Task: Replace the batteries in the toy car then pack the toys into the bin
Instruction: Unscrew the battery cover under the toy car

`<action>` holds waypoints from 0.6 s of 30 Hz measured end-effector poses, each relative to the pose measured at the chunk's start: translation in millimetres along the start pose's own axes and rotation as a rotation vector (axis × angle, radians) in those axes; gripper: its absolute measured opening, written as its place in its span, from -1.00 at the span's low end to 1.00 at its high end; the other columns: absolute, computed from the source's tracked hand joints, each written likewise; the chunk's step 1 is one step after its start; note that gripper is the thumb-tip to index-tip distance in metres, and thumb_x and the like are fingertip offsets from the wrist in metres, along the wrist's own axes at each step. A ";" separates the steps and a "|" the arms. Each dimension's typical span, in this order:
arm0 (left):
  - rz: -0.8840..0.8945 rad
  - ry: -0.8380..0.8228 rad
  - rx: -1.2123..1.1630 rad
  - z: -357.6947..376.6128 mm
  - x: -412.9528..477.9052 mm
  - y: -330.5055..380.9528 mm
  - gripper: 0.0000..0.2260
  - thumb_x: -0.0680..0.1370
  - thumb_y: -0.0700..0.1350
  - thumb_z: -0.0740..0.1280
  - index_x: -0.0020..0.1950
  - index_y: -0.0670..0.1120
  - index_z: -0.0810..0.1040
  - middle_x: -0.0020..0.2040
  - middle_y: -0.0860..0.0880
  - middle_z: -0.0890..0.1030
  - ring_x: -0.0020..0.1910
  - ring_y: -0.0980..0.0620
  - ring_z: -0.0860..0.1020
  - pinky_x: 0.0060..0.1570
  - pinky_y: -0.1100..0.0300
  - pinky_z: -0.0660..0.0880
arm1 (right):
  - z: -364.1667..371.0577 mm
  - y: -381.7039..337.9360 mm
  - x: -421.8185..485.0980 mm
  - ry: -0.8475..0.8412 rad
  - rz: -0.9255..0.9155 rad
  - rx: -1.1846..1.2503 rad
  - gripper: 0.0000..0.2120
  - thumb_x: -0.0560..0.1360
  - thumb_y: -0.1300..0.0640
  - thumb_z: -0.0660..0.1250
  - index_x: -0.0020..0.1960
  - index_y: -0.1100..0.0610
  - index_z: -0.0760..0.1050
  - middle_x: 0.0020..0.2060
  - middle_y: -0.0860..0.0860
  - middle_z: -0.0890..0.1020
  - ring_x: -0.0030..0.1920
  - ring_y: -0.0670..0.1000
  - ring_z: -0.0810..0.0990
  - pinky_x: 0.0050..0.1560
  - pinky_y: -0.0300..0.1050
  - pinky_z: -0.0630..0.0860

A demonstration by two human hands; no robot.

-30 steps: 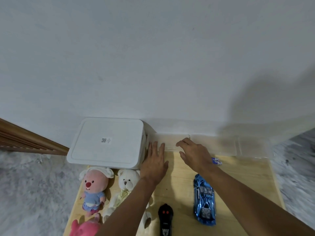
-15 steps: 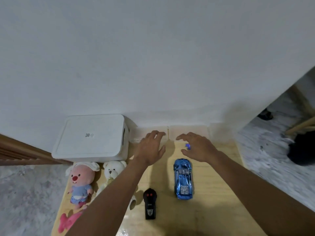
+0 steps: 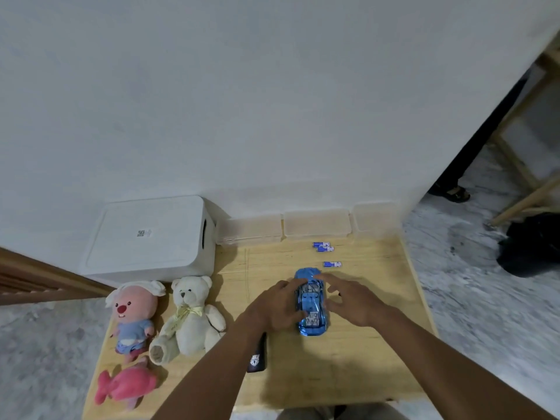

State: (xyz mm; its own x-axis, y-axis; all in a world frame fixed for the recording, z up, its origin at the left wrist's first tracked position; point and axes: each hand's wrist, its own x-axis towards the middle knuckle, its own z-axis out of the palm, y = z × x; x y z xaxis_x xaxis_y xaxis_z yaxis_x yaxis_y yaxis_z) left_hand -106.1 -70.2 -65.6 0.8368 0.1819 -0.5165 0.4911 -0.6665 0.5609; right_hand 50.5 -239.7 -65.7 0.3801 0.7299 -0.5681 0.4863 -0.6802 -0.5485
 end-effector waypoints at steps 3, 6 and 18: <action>0.021 0.032 -0.013 8.0 -2.0 5.3 -0.34 0.59 0.00 0.38 0.63 0.08 0.15 0.46 -0.12 0.43 0.43 -0.08 0.40 0.38 0.02 0.41 | 11.3 -1.1 0.2 -0.010 0.009 0.069 -0.42 0.60 -0.04 0.31 0.52 -0.33 0.17 0.30 -0.06 0.53 0.22 -0.03 0.55 0.14 -0.16 0.50; 0.010 0.065 -0.039 12.6 -0.5 2.9 -0.34 0.59 0.01 0.38 0.62 0.10 0.15 0.42 -0.13 0.46 0.38 -0.12 0.45 0.34 0.00 0.45 | 18.4 -1.1 2.6 0.014 0.027 0.171 -0.45 0.61 0.04 0.30 0.50 -0.32 0.22 0.27 -0.05 0.55 0.24 -0.01 0.55 0.11 -0.13 0.56; -0.007 0.158 -0.440 5.4 -7.0 5.2 -0.41 0.60 -0.05 0.34 0.55 0.23 0.17 0.03 0.09 0.66 -0.20 0.20 0.68 -0.11 0.30 0.59 | 11.2 -16.5 3.1 0.221 0.007 0.542 -0.64 0.58 0.13 0.38 0.25 -0.26 0.48 0.02 -0.05 0.64 0.12 -0.10 0.57 -0.02 -0.26 0.43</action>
State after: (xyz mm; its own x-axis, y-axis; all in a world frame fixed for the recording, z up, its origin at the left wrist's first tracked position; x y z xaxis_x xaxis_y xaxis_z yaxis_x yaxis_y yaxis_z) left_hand -110.7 -78.8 -62.6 0.8431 0.3155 -0.4354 0.5240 -0.3008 0.7968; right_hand 34.9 -227.0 -65.3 0.5657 0.6822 -0.4632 0.0333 -0.5802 -0.8138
